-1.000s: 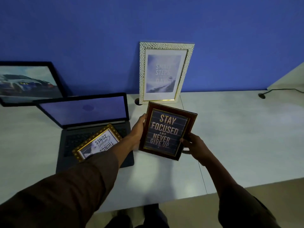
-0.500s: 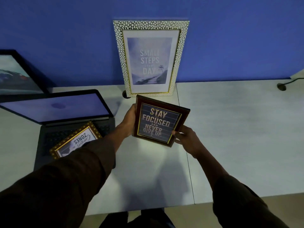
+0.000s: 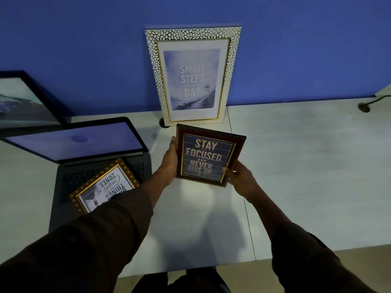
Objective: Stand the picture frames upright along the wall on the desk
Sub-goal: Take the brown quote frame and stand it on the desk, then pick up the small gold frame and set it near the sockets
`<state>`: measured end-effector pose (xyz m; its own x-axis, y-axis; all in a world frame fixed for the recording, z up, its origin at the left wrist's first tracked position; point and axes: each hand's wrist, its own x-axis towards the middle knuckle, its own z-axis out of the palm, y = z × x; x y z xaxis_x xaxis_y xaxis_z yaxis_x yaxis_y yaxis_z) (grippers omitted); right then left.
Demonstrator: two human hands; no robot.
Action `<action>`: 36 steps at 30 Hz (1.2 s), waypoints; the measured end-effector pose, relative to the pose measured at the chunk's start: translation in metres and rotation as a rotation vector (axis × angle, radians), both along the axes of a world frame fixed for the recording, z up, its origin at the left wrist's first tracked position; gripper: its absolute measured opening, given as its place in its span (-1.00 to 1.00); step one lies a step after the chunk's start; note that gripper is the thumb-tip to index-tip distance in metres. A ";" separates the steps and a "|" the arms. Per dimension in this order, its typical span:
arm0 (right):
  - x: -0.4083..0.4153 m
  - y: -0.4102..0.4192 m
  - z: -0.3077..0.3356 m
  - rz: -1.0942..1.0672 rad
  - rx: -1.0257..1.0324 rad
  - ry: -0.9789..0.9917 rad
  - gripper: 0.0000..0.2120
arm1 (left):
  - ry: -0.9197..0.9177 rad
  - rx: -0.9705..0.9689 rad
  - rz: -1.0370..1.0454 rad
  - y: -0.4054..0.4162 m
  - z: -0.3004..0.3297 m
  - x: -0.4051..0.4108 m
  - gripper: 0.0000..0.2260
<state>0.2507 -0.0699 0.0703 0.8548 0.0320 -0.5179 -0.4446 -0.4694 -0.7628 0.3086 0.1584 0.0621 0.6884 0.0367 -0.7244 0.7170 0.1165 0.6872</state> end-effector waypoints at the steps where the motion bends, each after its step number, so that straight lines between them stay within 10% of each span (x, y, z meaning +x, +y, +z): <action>1: -0.001 0.002 0.002 -0.020 -0.029 -0.008 -0.57 | 0.009 -0.007 -0.005 0.000 0.001 -0.004 -0.41; 9: -0.044 0.024 0.016 -0.281 -0.247 -0.031 -0.21 | -0.068 0.008 0.038 0.029 0.024 -0.037 -0.36; 14: -0.097 0.070 0.031 -0.344 -0.194 -0.060 -0.33 | -0.094 0.016 -0.024 0.072 0.033 -0.082 -0.37; 36: -0.089 0.255 -0.011 0.084 -0.114 0.000 -0.40 | -0.024 0.290 0.182 0.248 0.001 -0.238 -0.74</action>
<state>0.1613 0.1850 0.0592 0.8516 0.0443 -0.5224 -0.4003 -0.5886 -0.7024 0.0704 0.4068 0.0635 0.6683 0.3623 -0.6497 0.6859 0.0381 0.7267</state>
